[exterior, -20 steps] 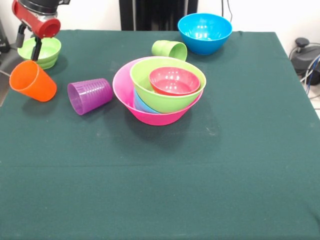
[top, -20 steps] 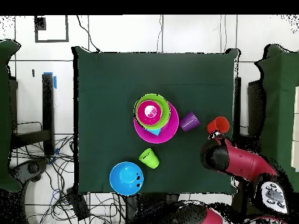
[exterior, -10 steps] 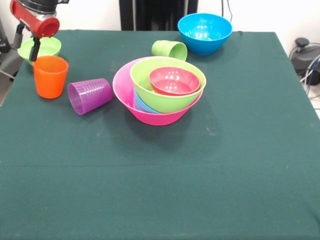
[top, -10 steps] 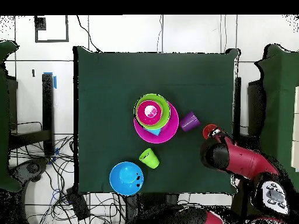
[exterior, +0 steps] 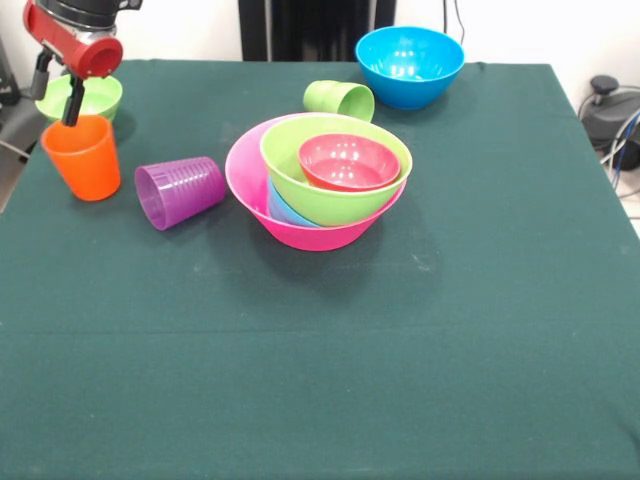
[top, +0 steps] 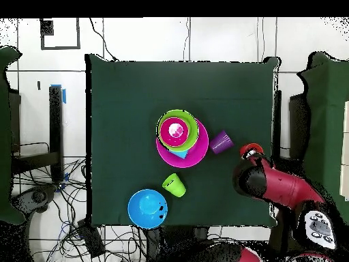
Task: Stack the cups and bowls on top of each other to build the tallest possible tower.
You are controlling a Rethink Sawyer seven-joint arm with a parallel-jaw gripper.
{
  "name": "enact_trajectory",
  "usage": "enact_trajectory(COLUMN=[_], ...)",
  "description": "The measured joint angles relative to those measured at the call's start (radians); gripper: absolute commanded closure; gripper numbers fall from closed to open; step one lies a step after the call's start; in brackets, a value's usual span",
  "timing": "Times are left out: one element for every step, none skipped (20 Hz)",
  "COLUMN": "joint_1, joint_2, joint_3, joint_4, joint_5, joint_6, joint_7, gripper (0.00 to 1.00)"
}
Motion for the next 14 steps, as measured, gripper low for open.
enact_trajectory(joint_1=[0.000,0.000,0.000,0.000,0.000,0.000,0.000,0.000,0.000,0.000,0.000,0.000,0.000,0.000], joint_2=[0.000,0.000,0.000,0.000,0.000,0.001,0.002,0.002,0.004,0.005,0.009,0.010,0.012,0.014], joint_3=[0.001,0.001,0.001,0.001,0.001,0.000,0.000,0.000,0.000,0.000,0.001,0.001,0.001,0.001], joint_4=[-0.001,-0.001,-0.002,-0.003,-0.004,-0.007,-0.009,-0.011,-0.014,-0.016,-0.020,-0.021,-0.022,-0.024], joint_5=[0.000,0.000,0.000,0.000,0.000,0.000,0.000,0.000,0.000,0.000,0.000,0.000,0.000,0.000], joint_6=[0.000,0.000,0.000,0.000,0.000,0.000,0.000,0.000,0.000,0.000,0.000,0.000,0.000,0.000], joint_7=[0.000,0.000,0.000,0.000,0.000,0.000,0.000,0.000,0.000,0.000,0.000,0.000,0.000,0.000], gripper=[0.00,0.00,0.00,0.00,0.00,0.00,0.00,0.00,0.00,0.00,0.00,0.00,0.00,0.00])
